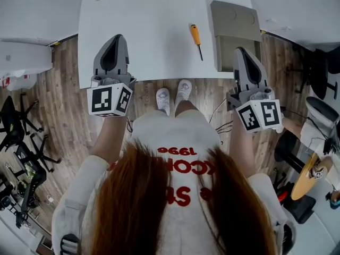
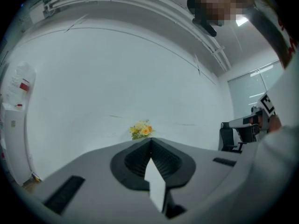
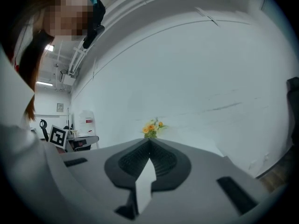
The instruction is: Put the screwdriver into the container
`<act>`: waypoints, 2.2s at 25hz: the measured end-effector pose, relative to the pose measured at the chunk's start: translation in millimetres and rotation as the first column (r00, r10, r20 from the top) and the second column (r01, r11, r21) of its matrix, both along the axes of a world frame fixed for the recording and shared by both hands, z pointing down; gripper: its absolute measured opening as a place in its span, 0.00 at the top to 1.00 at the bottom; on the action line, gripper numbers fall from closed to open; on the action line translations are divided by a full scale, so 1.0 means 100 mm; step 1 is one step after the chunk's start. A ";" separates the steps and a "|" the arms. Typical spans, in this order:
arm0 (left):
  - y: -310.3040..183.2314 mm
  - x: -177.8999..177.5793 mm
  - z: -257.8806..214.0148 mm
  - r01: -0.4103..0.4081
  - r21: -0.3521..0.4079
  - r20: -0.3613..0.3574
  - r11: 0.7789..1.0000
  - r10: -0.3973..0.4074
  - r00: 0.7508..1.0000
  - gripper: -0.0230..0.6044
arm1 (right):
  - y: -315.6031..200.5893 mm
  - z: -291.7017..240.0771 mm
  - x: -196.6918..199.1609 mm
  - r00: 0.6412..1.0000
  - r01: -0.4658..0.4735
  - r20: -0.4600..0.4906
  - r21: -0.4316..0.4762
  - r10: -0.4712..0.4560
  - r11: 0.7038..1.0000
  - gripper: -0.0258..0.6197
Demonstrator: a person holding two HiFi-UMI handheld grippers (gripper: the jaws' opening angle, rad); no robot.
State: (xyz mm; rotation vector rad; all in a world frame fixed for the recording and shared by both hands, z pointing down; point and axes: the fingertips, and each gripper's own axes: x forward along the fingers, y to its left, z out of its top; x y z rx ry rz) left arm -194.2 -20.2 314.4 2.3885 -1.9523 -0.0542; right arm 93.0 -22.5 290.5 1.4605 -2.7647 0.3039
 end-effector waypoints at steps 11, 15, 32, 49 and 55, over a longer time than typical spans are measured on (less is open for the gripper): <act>-0.42 0.14 -0.12 0.061 0.033 0.018 0.998 -0.062 0.998 0.95 | -0.65 -0.11 0.04 0.996 0.083 0.035 0.043 -0.085 0.996 0.95; -0.60 0.15 -0.11 0.114 0.047 0.024 0.992 -0.115 0.993 0.95 | -0.94 -0.15 0.03 0.990 0.130 0.044 0.063 -0.133 0.990 0.95; -1.02 0.22 0.15 0.103 0.016 0.049 0.995 -0.104 0.993 0.95 | -1.35 0.22 -0.34 0.988 0.152 0.048 -0.060 -0.149 0.987 0.95; -1.08 0.26 0.78 0.026 -0.142 0.038 0.989 -0.021 0.999 0.95 | -1.20 2.00 -0.71 0.979 0.030 -0.170 -0.411 -0.109 0.911 0.82; -1.02 0.26 0.89 0.020 -0.179 0.041 0.984 -0.013 0.999 0.95 | -1.06 2.54 -0.74 0.962 -0.035 -0.253 -0.495 -0.105 0.868 0.75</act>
